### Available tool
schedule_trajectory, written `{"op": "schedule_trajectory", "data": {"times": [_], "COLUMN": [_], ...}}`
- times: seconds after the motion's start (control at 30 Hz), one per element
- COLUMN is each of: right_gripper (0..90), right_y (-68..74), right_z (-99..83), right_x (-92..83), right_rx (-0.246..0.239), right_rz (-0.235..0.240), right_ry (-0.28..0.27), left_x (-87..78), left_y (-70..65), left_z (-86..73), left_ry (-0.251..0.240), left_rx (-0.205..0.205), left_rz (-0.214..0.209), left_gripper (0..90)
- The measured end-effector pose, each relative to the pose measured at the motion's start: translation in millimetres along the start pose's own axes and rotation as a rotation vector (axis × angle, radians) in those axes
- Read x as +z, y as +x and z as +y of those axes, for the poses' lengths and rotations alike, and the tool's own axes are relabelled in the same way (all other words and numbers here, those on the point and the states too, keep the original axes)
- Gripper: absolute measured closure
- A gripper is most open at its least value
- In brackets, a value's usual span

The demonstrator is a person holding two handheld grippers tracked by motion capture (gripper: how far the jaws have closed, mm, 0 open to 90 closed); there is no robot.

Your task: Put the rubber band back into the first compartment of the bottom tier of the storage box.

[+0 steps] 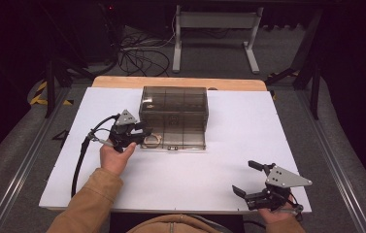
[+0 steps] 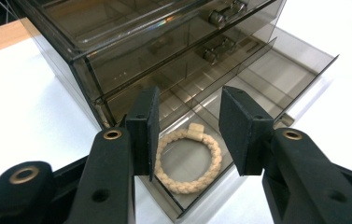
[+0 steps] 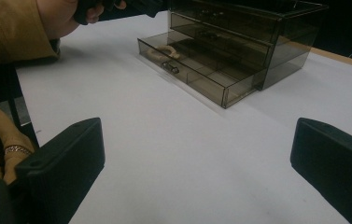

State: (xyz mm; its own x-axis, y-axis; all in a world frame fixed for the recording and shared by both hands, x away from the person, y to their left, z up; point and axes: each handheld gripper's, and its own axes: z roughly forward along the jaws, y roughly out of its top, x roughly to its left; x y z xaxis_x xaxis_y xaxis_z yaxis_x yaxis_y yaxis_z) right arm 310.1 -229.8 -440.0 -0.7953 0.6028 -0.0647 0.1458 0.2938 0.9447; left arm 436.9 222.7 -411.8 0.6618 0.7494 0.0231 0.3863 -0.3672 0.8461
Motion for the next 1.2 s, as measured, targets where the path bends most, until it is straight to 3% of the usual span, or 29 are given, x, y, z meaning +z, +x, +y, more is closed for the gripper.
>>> {"op": "schedule_trajectory", "data": {"times": [0.53, 0.63, 0.87, 1.07, 1.2], "right_gripper": [3.5, 3.5, 3.5, 3.5, 3.5], "right_y": [0.0, -0.4, -0.9, -1.9, -2.9], "right_z": [0.1, 0.0, -0.2, -0.5, -1.0], "right_x": [0.3, 0.3, 0.1, 0.0, 0.3], "right_rx": [-0.002, -0.002, -0.001, 0.003, 0.004], "right_rz": [0.002, 0.002, 0.006, 0.007, 0.010], "right_ry": [0.001, 0.001, -0.001, 0.000, -0.001], "left_x": [-14.2, -20.5, -40.1, -55.1, -67.6], "left_y": [-5.5, -8.2, -17.7, -27.7, -30.9], "left_z": [4.6, 5.7, 5.6, 1.2, -6.2], "left_ry": [-0.033, -0.052, -0.081, -0.114, -0.144], "left_rx": [0.007, 0.008, 0.060, 0.087, 0.076], "left_rz": [-0.012, -0.018, -0.007, -0.035, -0.051], "left_gripper": [54.2, 50.7, 36.0, 27.1, 22.4]}}
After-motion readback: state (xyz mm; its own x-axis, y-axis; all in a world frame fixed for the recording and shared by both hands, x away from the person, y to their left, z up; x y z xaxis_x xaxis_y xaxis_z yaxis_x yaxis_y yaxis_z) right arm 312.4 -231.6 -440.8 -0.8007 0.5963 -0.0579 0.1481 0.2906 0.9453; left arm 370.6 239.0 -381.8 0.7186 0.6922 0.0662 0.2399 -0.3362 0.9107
